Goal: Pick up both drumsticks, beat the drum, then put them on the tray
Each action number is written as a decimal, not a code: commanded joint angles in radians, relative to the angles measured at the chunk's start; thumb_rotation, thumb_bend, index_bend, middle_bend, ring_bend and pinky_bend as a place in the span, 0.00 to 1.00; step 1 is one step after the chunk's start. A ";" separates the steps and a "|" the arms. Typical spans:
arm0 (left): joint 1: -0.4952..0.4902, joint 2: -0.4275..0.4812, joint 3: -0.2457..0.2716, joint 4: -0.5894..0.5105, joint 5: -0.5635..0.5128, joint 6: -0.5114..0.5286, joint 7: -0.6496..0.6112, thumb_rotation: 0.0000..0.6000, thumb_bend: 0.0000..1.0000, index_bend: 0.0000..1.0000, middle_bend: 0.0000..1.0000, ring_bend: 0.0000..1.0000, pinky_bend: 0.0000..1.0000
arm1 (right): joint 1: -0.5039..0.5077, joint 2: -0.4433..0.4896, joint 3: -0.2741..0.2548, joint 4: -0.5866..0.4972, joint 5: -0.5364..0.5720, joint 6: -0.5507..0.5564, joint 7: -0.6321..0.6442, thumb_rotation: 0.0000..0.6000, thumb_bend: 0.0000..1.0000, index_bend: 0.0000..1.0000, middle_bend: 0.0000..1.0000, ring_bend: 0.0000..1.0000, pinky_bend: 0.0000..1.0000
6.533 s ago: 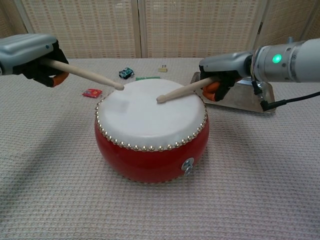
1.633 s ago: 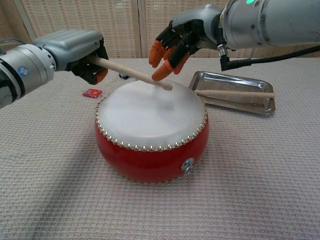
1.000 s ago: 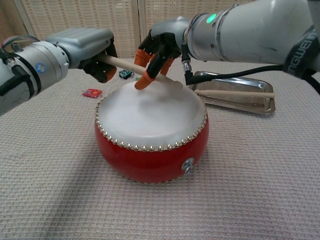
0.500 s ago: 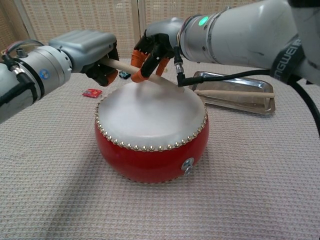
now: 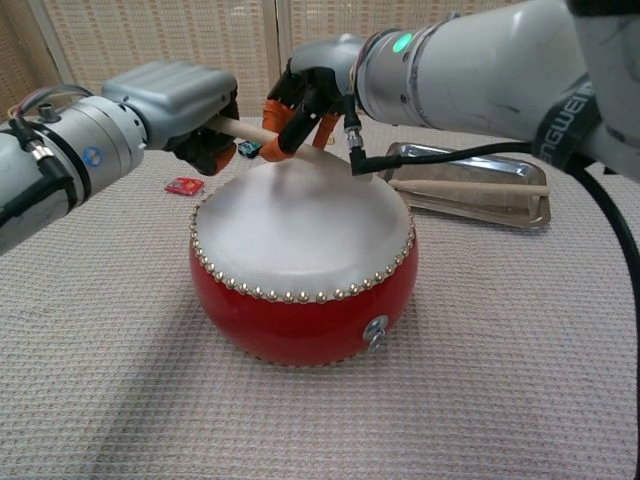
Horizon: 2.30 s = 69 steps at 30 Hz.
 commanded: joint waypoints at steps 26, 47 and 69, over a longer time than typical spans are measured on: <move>-0.004 -0.010 0.005 0.012 0.032 0.002 -0.003 1.00 0.70 0.58 0.79 0.83 1.00 | -0.067 -0.031 0.026 0.035 -0.078 -0.006 0.049 1.00 0.54 0.88 0.56 0.47 0.62; 0.004 -0.001 0.001 0.014 0.042 0.001 -0.022 1.00 0.68 0.46 0.70 0.77 1.00 | -0.116 -0.005 0.047 0.052 -0.084 -0.111 0.129 1.00 0.55 0.94 0.68 0.64 0.77; -0.005 0.031 -0.003 -0.019 0.017 -0.035 -0.018 1.00 0.37 0.01 0.07 0.06 0.29 | -0.133 -0.008 0.034 0.075 -0.127 -0.133 0.176 1.00 0.56 0.97 0.68 0.64 0.77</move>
